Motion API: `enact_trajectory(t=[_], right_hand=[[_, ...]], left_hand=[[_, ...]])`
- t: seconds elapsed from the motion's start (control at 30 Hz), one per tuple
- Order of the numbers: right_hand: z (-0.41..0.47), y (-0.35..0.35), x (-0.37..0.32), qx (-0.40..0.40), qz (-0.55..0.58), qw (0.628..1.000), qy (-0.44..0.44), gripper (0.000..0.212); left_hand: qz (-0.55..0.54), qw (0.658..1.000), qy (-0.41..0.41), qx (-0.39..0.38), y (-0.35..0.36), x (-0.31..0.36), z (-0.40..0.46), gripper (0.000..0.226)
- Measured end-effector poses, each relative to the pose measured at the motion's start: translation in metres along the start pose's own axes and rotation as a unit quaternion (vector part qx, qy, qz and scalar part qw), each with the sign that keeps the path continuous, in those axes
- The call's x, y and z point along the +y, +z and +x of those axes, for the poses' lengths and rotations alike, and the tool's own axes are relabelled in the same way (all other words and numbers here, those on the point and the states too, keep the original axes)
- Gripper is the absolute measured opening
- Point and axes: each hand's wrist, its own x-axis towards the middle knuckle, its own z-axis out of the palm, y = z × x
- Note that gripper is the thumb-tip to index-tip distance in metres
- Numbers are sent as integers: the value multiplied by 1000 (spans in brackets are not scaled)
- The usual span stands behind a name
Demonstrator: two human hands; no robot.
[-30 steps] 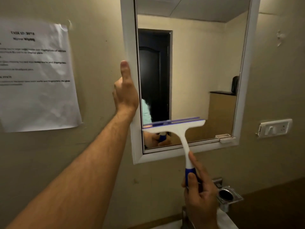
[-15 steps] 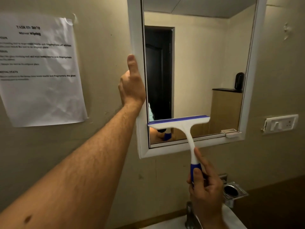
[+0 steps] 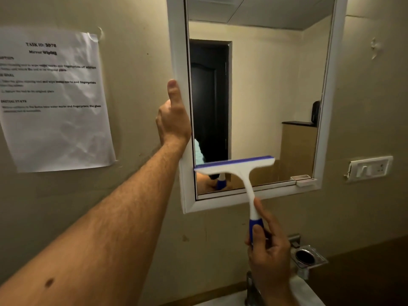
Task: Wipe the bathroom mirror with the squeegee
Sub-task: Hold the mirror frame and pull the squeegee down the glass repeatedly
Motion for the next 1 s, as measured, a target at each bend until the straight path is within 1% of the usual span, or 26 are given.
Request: enact_trajectory(t=[0.13,0.2,0.37,0.43,0.5,0.6,0.7,0.8,0.83,0.93,1.0], right_hand=[[-17,-9,9,-13,-24,1000,5,44],[-14,-10,5,-14,-22,1000,6,41],[20,-5,-13,2,-16,1000,-11,43],[34,-3,-18,5,-17,999,-27,46],[39,-1,-18,3,-14,1000,-22,51],[23,-1,-8,-4,-10,1000,-8,55],[-1,-6,3,-13,-32,999,-6,58],[-14,-10,2,-18,-40,999,25,65],[-14,-10,-1,-16,-37,999,24,64],[-4,-7,-11,-5,-15,1000,17,50],[6,-4,-16,-7,-2,1000,21,49]], left_hand=[[12,1000,2,5,0,2,-4,59],[14,1000,4,6,-1,3,-5,60],[18,1000,8,3,-2,3,-5,61],[19,1000,8,1,-3,5,-6,61],[19,1000,8,3,-2,6,-5,60],[20,1000,15,5,-2,3,-5,59],[18,1000,8,4,-2,2,-5,60],[19,1000,0,6,-2,4,-7,61],[20,1000,-2,8,-2,5,-8,61],[22,1000,-7,9,-3,7,-9,64],[18,1000,-8,6,-3,7,-10,63]])
